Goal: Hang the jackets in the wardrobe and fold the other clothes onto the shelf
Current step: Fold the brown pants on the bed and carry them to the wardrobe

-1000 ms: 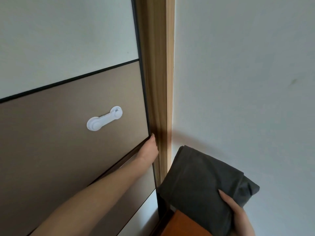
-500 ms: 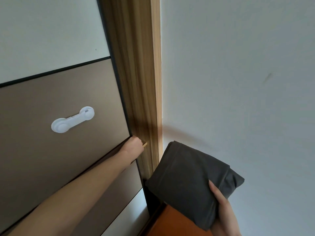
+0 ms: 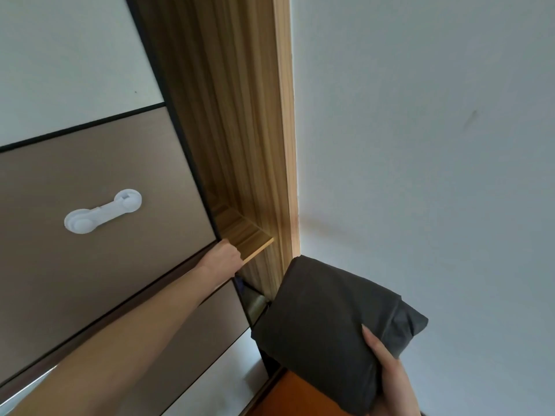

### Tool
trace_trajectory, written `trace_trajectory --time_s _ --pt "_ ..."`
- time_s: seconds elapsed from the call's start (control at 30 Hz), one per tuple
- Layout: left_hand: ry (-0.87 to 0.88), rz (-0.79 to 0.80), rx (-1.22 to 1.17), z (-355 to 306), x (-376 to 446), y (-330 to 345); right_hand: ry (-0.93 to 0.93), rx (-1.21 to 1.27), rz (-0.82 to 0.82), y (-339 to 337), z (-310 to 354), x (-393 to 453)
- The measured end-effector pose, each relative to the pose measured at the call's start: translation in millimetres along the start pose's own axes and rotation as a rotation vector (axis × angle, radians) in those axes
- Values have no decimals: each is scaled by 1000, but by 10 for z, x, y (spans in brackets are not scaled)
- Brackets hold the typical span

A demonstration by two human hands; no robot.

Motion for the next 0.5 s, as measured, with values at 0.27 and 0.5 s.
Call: trace_trajectory --time_s 0.27,0.5 --pt "13 -17 -4 -74 -277 264 -64 17 25 104 -104 -233" --pt "29 -45 20 -138 -592 578 -73 2 -10 266 -374 -480"
Point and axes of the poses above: each hand's wrist, its own x-axis towards the middle knuckle, its own y-axis out of the palm, z = x × y, the point moved 10 cm from there along x, towards the middle knuckle, and after that the axes turned 4 degrees about z, right-handed, at the moved point
